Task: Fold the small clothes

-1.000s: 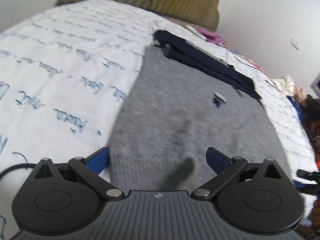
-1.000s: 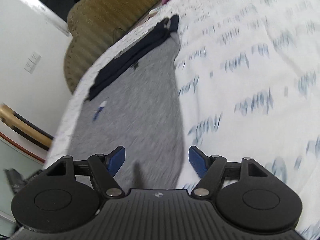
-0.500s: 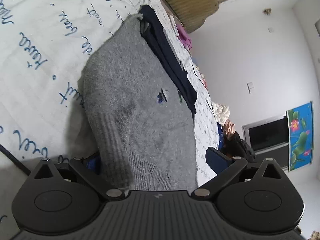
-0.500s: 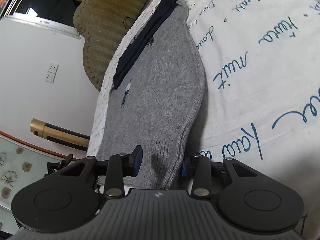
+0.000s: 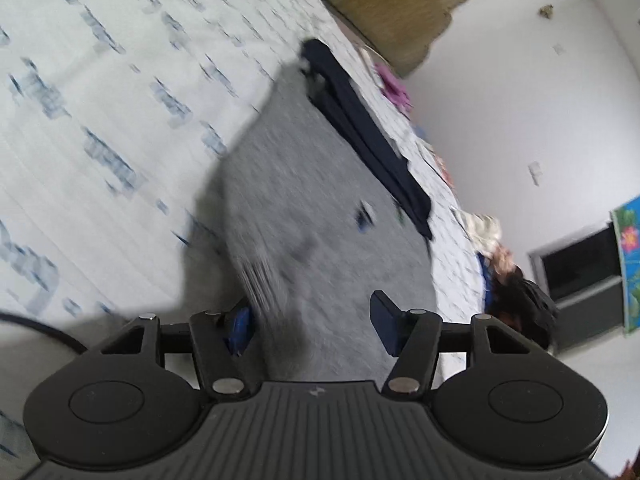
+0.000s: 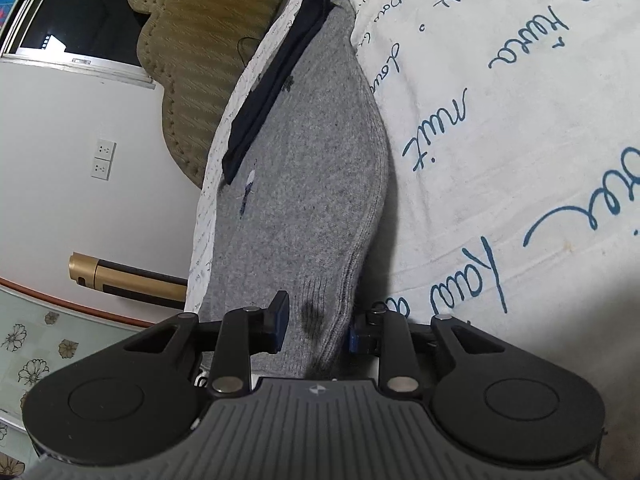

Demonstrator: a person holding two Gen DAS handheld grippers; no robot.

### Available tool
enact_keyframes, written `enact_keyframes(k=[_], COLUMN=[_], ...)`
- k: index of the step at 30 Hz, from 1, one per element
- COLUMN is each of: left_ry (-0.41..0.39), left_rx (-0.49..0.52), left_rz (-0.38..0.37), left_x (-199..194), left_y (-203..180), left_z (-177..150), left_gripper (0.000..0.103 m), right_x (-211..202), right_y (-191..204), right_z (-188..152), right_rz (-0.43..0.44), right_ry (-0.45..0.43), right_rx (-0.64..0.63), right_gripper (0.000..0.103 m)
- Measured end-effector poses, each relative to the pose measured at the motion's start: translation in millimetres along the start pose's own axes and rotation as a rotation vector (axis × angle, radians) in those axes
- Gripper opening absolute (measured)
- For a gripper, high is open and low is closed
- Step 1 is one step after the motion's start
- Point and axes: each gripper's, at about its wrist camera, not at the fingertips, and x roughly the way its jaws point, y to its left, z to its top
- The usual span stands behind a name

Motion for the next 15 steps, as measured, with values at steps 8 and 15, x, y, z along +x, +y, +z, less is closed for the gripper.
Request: enact_keyframes(k=[8,15], left_ry=[0.032,0.050], left_rx=[0.030,0.032], left_rz=[0.063,0.051], left_x=[10,13], left_y=[3,3], left_z=[-7,-10], left_gripper=[0.064,0.059], right_x=[1,11], right_y=[4,1], right_z=[-3,0], right_rz=[0.014,-0.003], right_ry=[-0.010,0.012], right_rx=[-0.006,0.014], right_gripper=[0.047,0.010])
